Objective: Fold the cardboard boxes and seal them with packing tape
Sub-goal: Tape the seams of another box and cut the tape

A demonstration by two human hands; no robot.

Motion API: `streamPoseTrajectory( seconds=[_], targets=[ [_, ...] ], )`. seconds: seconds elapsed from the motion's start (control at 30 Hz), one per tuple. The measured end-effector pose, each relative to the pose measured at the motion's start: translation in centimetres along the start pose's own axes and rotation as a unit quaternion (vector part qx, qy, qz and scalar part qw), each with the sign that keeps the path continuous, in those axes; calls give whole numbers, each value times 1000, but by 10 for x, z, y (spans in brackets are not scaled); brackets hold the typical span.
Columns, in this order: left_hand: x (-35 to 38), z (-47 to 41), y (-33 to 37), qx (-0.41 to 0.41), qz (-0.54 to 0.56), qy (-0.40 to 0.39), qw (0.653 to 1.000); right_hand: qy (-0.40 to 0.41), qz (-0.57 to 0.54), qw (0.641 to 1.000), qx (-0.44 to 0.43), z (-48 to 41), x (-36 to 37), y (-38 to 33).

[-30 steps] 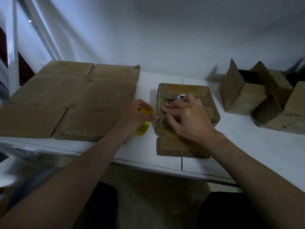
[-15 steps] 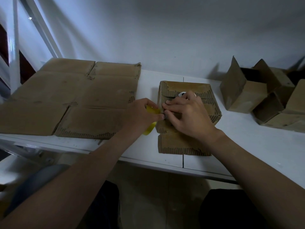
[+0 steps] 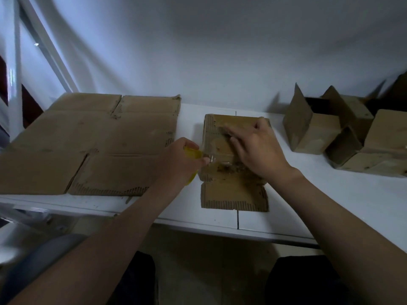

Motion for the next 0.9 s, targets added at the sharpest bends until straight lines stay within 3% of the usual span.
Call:
streamPoseTrajectory(
  seconds=[0.1,0.5,0.6,0.73,0.9],
  targets=[
    [-4,5,-2,-14,20,-22,999,-42,43,996,65,-4,7,15],
    [-29,22,-6,-107,91,-23,990,-134,-96,968,189,-17,-3,44],
    [-36,32,15,-95,159,-68,980,-153,-180,954,183,-19,-5,50],
    [-16,58,33,-49,234,-164,957,-143,-180,959,168,-14,-10,53],
    [22,61,39,-46,232,-147,960,-152,-171,958,171,-6,-15,59]
  ],
)
Point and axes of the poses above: each hand's wrist, its own z-axis away from the middle knuckle, its own x-axis out of the palm, y = z × x, the point moved 1 cm from there along -z, towards the middle knuckle, and after that the axes turned 2 degrees about -y, right-handed, at the moved point
